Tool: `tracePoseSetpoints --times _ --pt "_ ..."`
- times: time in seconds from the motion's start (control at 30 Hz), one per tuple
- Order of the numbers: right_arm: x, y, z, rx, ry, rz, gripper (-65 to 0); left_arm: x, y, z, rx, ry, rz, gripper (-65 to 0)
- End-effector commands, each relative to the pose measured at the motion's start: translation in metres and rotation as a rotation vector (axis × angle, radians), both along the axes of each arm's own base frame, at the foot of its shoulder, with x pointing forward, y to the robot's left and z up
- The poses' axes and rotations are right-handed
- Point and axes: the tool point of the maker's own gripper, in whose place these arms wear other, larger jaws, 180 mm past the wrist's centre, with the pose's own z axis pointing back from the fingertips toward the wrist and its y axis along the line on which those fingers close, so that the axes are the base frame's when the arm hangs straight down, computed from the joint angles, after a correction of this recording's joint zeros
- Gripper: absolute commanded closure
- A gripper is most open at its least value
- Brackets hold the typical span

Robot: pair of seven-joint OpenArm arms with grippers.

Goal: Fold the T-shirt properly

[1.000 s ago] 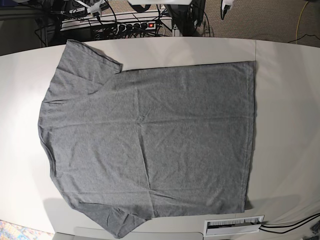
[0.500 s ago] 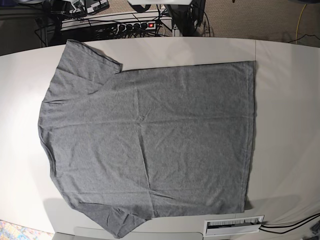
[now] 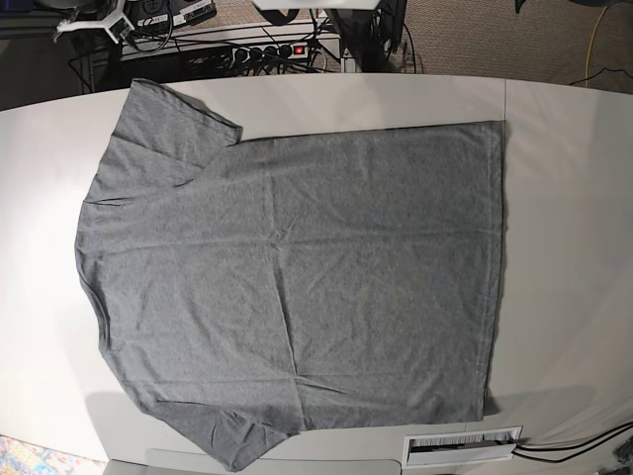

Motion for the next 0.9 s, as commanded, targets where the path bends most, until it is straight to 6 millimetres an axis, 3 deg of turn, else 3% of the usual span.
tracePoseSetpoints --times 0.0,0.23,0.4,0.5,0.67,0.87 --pt "0.008 0.000 0.012 -0.008 -0.018 0.026 0.0 0.003 -0.004 0.012 -0.006 -0.026 -0.027 0.0" --pt "0.056 0.015 0.064 -0.050 -0.143 0.092 0.0 0.061 -0.024 0.062 0.056 -0.160 -0.169 0.0" --pt "0.080 0.024 0.090 -0.070 -0.218 0.115 0.0 0.095 -0.046 0.102 0.099 -0.309 -0.285 0.0" --pt "0.091 0.027 0.104 -0.105 -0.258 0.150 0.0 0.095 -0.042 0.101 0.135 -0.313 -0.346 0.0" --pt "0.106 0.038 0.126 -0.203 -0.309 0.274 0.0 0.116 -0.045 0.108 0.177 -0.415 -0.513 0.0" --pt "0.120 0.045 0.136 -0.266 -0.328 0.389 0.0 0.153 -0.039 0.121 0.282 -0.570 -0.570 0.0"
